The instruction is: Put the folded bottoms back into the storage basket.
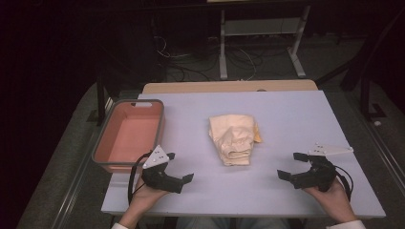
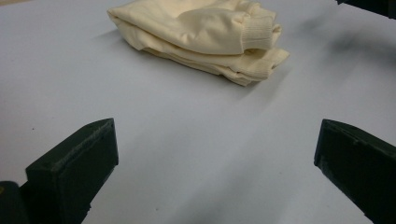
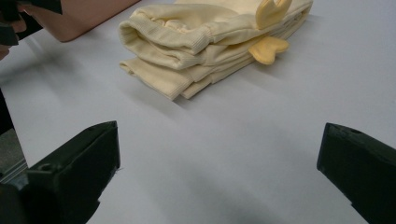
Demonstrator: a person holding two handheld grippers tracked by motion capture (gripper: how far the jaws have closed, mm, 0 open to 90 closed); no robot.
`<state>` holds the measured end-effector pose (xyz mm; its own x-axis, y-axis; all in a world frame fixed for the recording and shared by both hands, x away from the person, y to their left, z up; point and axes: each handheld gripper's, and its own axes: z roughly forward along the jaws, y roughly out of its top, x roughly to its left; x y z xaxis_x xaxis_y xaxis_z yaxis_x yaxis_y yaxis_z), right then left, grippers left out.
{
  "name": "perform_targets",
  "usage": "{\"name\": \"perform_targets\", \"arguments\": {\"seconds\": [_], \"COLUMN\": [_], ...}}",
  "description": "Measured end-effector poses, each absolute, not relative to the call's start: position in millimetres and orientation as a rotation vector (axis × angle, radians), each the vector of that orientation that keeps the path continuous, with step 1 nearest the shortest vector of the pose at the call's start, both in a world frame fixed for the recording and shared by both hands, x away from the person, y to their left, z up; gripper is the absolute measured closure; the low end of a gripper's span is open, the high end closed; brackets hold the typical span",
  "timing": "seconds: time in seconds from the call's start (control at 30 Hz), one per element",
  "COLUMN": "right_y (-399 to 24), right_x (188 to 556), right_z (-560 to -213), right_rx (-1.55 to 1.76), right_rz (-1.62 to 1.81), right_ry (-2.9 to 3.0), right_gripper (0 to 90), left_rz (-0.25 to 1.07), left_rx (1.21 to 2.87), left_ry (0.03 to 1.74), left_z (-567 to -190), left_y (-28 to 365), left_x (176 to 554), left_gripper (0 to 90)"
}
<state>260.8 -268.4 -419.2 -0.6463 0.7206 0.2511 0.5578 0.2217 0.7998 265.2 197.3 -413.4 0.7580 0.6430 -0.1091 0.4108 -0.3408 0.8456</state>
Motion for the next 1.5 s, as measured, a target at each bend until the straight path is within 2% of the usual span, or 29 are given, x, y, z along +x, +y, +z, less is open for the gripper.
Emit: {"name": "perform_targets", "arguments": {"seconds": [0.93,1.5], "right_y": [-271.9,-268.0], "right_x": [260.4,265.2], "right_z": [-416.3,-405.4], "right_rx": [1.253,1.249], "right_rz": [1.418,1.425], "right_ry": [2.318,2.336], "right_gripper": [0.0,0.0], "left_rz": [0.293,0.268], "left_rx": [1.980,1.971], "left_ry": [0.800,0.787], "left_z": [-410.7,-396.5], "left_y": [196.8,196.2], "left_x": [264.2,265.1], "left_gripper": [0.0,0.0]}}
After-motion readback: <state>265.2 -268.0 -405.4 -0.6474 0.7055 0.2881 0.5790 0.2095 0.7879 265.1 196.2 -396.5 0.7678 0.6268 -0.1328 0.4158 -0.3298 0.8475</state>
